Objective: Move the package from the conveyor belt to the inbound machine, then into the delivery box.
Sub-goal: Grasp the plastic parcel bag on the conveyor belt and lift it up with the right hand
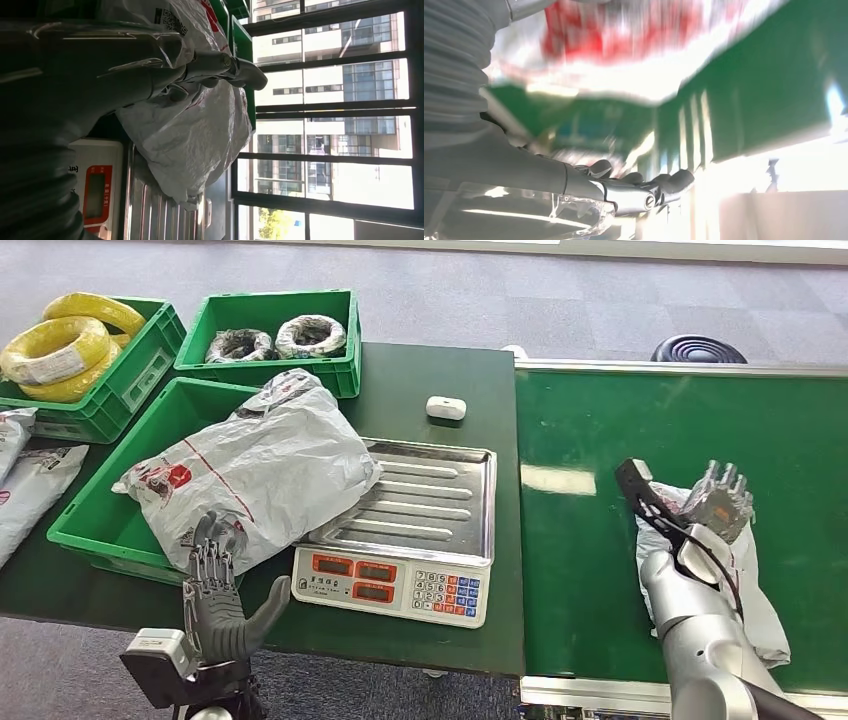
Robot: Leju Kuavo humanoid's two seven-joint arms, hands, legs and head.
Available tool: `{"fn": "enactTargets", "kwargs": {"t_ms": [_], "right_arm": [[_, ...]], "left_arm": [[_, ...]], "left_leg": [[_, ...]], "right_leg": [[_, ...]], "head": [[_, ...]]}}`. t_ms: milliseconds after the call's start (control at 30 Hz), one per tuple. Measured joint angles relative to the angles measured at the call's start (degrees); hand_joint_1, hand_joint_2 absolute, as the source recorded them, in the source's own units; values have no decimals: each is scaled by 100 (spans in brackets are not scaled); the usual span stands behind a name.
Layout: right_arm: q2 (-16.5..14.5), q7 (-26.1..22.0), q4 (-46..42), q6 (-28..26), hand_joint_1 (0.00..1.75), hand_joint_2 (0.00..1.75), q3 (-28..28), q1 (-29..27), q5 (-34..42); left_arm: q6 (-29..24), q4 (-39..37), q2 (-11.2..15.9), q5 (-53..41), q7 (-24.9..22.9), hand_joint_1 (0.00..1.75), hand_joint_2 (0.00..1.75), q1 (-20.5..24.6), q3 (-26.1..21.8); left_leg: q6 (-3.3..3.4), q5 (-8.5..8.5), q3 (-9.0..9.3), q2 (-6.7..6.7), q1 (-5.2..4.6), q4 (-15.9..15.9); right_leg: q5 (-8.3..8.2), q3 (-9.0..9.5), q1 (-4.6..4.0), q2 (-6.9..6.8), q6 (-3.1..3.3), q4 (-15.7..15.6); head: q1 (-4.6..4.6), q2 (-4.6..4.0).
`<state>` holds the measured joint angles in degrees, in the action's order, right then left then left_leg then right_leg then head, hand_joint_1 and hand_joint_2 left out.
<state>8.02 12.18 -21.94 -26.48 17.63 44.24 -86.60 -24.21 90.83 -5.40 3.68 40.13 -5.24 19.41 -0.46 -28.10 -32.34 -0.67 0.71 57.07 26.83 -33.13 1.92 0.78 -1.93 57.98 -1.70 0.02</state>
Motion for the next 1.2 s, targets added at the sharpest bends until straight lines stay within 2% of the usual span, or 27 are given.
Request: {"fn": "enactTargets", "kwargs": {"t_ms": [67,200,300,400,467,533,600,700,767,867,1200], "right_arm": [[161,361,27,-154,0,175,-317,122,-24],[340,533,74,-179,0,175,-746,213,-28],[434,839,116,-224,0,175,-1055,229,-28],[592,1194,154,-614,0,175,-1578,235,-30],[697,1261,179,-947,0,175,-1901,236,-5],[739,1047,225,-746,0,175,-2018,241,225],[716,551,284,133,0,175,-1915,243,823],[611,-492,341,1694,0,175,-1494,169,1845],[541,-1061,348,2209,0,175,-1218,82,2174],[469,-1427,350,2472,0,175,-931,1,2297],[352,-1467,351,2530,0,175,-662,-63,2278]], "left_arm": [[5,54,13,1,0,0,175,-40,-19],[6,119,27,4,0,0,175,-75,-28],[13,128,39,28,0,0,175,-78,-30],[39,128,56,41,2,0,175,-78,-31],[54,128,66,43,1,0,175,-77,-31],[52,127,73,33,1,0,175,-73,-31],[56,120,81,2,1,0,175,-60,-31],[77,75,89,-61,0,0,175,-15,-31],[92,41,90,-81,0,0,175,20,-34],[108,11,90,-84,0,0,175,34,-50],[123,-21,90,-84,0,0,175,35,-97]], "left_leg": [[0,0,1,0,0,0],[0,0,2,-1,1,0],[0,1,2,-2,2,0],[0,1,1,-1,1,0],[0,0,1,-1,1,0],[1,0,1,-1,1,0],[1,0,1,0,1,0],[0,0,1,-1,1,0],[0,0,1,-1,1,0],[0,0,1,-1,2,-1],[0,0,0,0,1,0]], "right_leg": [[0,0,0,0,0,0],[-1,0,0,-1,0,0],[-1,0,-2,-2,0,0],[0,0,-2,-1,0,0],[0,0,-2,-1,0,0],[0,0,-2,-1,0,0],[0,0,-2,-1,0,-1],[-1,0,-2,-1,0,0],[-1,0,-2,-1,0,0],[0,-1,-3,-1,0,0],[0,-1,-2,-1,0,-1]], "head": [[0,0],[-1,0],[-2,0],[-1,0],[-1,0],[-1,0],[0,0],[0,0],[-2,0],[-1,0],[0,0]]}}
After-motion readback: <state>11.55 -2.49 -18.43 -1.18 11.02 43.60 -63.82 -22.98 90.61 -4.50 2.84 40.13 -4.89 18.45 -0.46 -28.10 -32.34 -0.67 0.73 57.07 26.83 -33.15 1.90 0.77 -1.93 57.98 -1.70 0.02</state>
